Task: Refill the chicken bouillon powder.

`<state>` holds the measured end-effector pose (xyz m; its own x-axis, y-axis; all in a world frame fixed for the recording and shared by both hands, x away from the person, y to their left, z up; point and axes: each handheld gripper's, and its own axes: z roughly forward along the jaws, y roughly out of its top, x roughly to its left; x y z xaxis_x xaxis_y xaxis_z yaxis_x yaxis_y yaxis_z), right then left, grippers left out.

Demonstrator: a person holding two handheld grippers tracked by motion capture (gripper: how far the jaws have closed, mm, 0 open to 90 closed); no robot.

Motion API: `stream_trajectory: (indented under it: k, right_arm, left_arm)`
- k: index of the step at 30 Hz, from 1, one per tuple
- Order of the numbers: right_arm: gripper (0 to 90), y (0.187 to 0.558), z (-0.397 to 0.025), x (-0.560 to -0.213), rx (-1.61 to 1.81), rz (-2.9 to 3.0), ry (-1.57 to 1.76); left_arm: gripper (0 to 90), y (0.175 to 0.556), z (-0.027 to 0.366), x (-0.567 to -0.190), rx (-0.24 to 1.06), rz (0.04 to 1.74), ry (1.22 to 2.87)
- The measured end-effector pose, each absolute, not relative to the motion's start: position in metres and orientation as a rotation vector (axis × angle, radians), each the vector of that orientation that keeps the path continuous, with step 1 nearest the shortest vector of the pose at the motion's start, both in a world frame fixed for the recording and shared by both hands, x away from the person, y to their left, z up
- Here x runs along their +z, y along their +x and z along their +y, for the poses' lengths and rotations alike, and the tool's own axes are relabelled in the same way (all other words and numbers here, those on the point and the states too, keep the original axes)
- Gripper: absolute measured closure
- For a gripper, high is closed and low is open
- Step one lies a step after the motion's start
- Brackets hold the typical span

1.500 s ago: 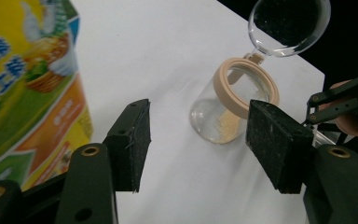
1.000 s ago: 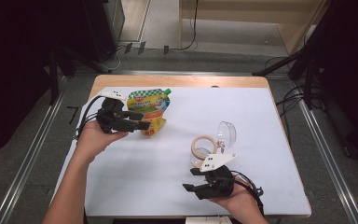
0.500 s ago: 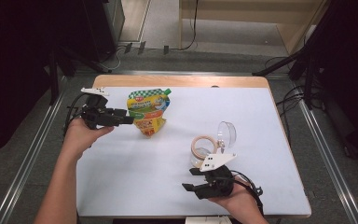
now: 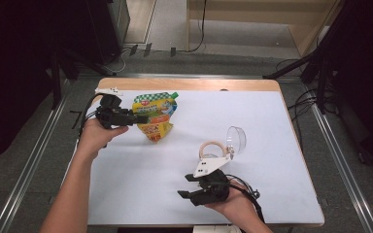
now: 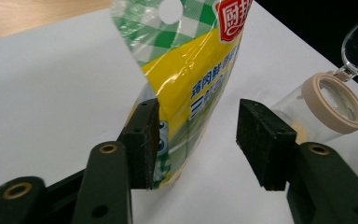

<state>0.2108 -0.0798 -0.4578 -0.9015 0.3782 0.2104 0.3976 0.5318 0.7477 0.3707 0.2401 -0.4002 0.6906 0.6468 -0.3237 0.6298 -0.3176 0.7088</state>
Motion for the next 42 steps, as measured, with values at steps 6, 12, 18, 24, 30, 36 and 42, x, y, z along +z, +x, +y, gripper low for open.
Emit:
stream_trajectory:
  k: [6, 12, 18, 24, 30, 36, 42]
  right_arm:
    - [45.6, 0.222, -0.061, -0.452, -1.381, -2.730, -0.684]
    - [46.7, 0.235, -0.045, -0.450, -1.429, -2.684, -0.695]
    - [47.3, 0.232, -0.039, -0.456, -1.492, -2.684, -0.689]
    - [47.6, 0.231, -0.046, -0.475, -1.448, -2.650, -0.755]
    - [47.2, 0.231, -0.046, -0.477, -1.415, -2.688, -0.740]
    - [46.9, 0.231, -0.045, -0.481, -1.414, -2.681, -0.748]
    - [47.0, 0.233, -0.045, -0.482, -1.422, -2.663, -0.762]
  left_arm:
    - [61.1, 0.375, 0.224, -0.404, 0.085, 0.957, 2.054]
    - [80.6, 0.371, 0.216, -0.405, 0.094, 0.913, 2.053]
    - [90.0, 0.365, 0.212, -0.403, 0.131, 0.922, 2.074]
    - [90.0, 0.353, 0.210, -0.393, 0.117, 0.941, 2.078]
    - [90.0, 0.338, 0.214, -0.378, 0.048, 0.922, 2.055]
    - [90.0, 0.323, 0.211, -0.363, 0.007, 0.866, 2.076]
    - [90.0, 0.311, 0.205, -0.352, -0.017, 0.821, 2.095]
